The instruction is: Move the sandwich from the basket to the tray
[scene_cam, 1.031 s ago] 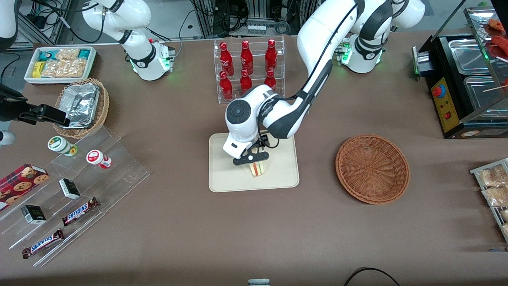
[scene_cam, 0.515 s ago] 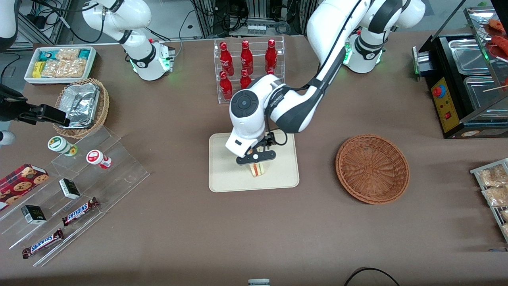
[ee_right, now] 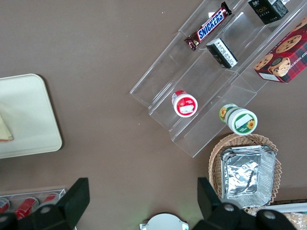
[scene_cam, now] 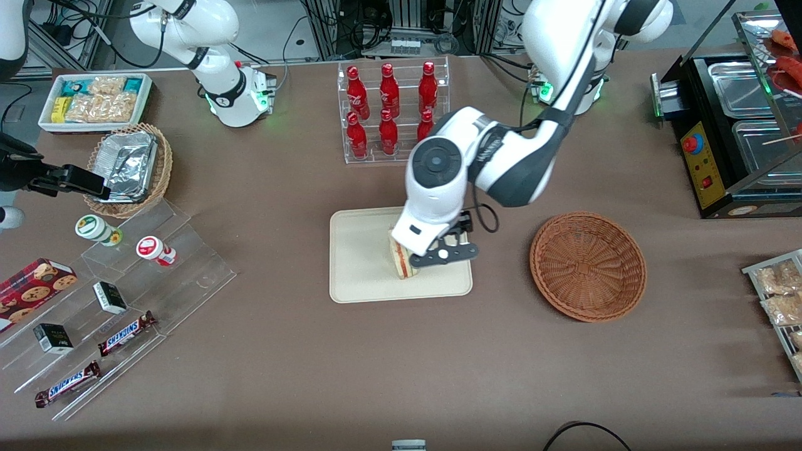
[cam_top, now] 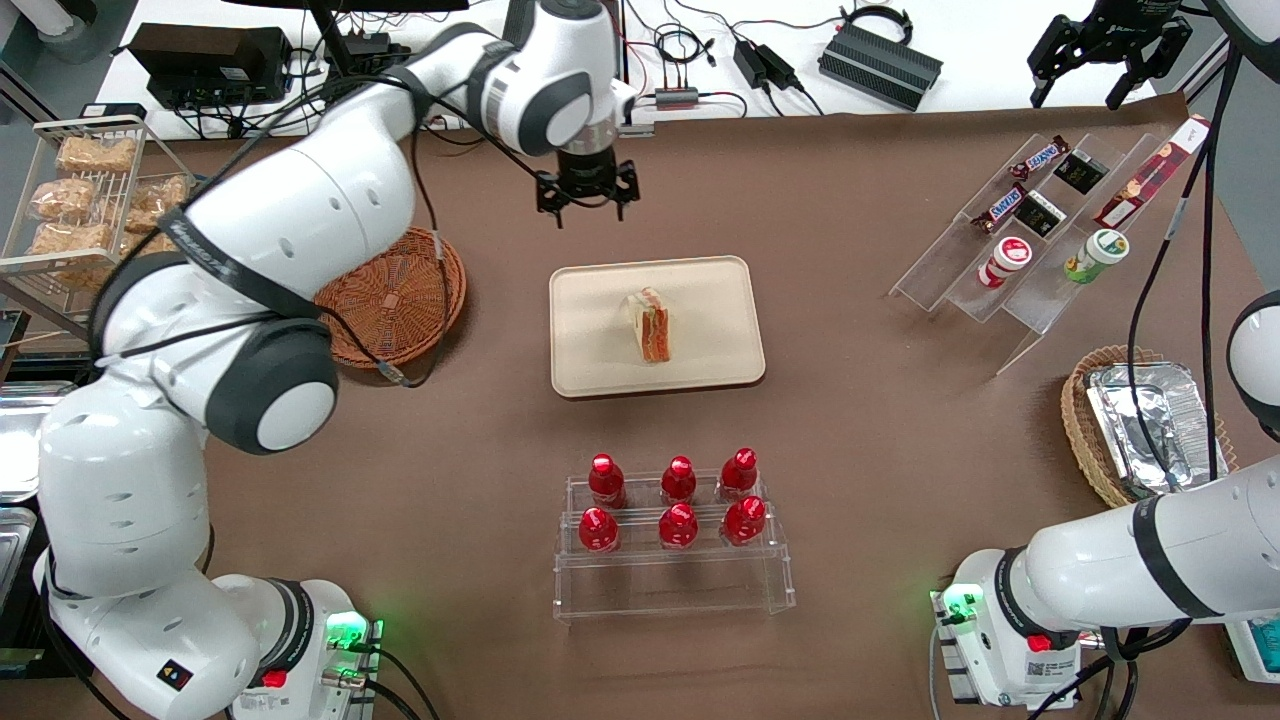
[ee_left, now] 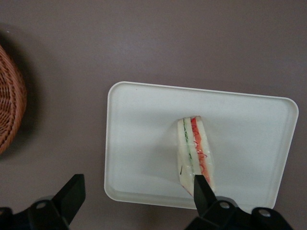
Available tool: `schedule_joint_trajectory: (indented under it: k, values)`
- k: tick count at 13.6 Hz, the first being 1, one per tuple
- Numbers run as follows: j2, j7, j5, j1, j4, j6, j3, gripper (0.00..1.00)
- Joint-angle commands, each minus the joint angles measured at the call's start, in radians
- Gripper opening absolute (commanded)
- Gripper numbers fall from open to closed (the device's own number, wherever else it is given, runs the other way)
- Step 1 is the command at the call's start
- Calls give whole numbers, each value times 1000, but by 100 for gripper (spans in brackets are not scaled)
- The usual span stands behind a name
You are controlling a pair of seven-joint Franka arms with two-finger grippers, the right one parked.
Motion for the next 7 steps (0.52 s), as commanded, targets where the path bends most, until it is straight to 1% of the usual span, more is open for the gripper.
schedule_joint_trajectory:
  k: [1, 3, 5, 7]
  values:
    - [-131, 88, -19, 62, -145, -4, -3, 100]
    - [-211, 165, -20, 100, -245, 2, -3, 100]
    - [-260, 243, -43, 146, -294, -3, -3, 100]
    - [-318, 320, -50, 183, -356, -10, -3, 100]
